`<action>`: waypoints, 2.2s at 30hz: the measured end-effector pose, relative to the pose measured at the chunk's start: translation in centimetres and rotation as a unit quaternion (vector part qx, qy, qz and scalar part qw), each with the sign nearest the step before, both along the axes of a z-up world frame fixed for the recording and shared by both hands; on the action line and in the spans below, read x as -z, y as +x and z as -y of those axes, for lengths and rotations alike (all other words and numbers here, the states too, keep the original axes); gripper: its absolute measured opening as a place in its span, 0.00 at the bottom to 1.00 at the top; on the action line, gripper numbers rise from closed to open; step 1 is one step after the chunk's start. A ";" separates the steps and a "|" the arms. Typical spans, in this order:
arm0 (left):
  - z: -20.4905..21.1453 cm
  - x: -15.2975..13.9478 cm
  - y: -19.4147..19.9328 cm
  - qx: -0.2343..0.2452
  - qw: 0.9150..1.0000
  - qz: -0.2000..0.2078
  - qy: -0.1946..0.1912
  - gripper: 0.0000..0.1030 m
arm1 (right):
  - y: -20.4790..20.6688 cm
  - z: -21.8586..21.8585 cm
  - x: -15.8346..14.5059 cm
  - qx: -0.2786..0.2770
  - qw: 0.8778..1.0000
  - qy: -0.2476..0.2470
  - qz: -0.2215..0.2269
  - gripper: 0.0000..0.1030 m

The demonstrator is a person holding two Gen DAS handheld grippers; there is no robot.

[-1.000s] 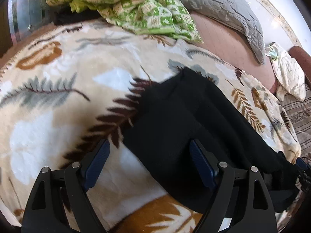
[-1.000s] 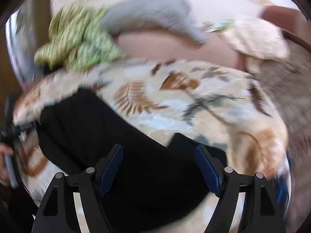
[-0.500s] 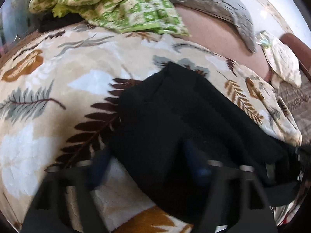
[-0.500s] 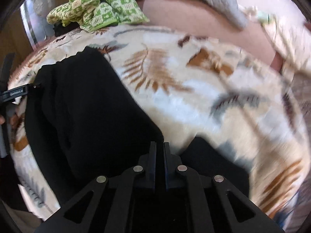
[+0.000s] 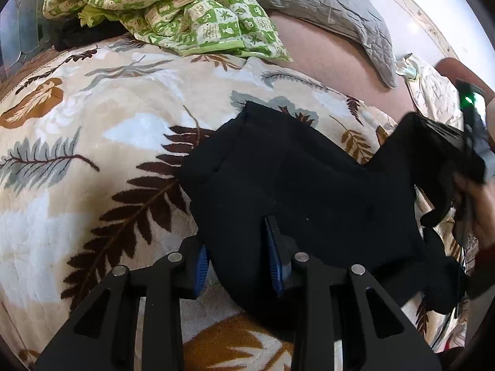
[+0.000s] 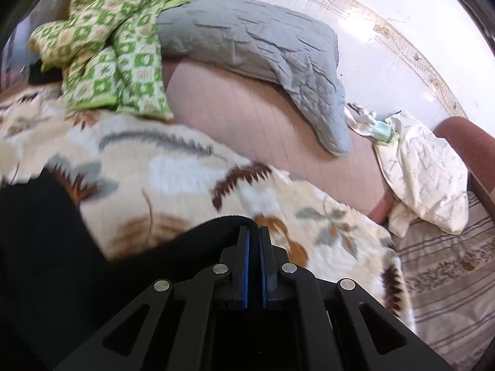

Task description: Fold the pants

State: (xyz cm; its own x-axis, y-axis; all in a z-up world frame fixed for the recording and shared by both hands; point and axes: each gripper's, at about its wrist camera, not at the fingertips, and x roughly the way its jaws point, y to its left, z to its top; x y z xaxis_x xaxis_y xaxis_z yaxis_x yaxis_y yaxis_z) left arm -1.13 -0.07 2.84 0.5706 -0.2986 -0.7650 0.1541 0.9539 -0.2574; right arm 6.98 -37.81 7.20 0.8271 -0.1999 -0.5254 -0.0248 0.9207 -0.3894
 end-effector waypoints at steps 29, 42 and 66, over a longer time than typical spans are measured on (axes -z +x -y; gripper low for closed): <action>-2.1 0.9 0.6 -0.066 0.997 -0.027 0.004 0.86 | -14.7 14.8 7.9 0.100 0.964 0.164 -0.183 0.77; -1.2 -0.2 -0.2 -0.002 1.000 -0.023 -0.020 0.29 | -22.2 18.6 0.4 0.147 0.964 0.218 -0.031 0.05; -3.9 0.7 -0.4 -0.025 0.999 -0.030 -0.017 0.82 | -25.5 8.4 4.3 0.009 0.954 0.291 -0.070 0.62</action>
State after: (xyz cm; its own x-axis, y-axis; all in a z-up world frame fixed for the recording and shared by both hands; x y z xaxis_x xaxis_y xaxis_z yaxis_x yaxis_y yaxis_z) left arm -1.48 3.79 2.11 0.5397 -0.2965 -0.7879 0.0899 0.9509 -0.2963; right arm -18.51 -46.17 2.89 0.7398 0.1455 -0.6568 -0.0203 0.9807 0.1944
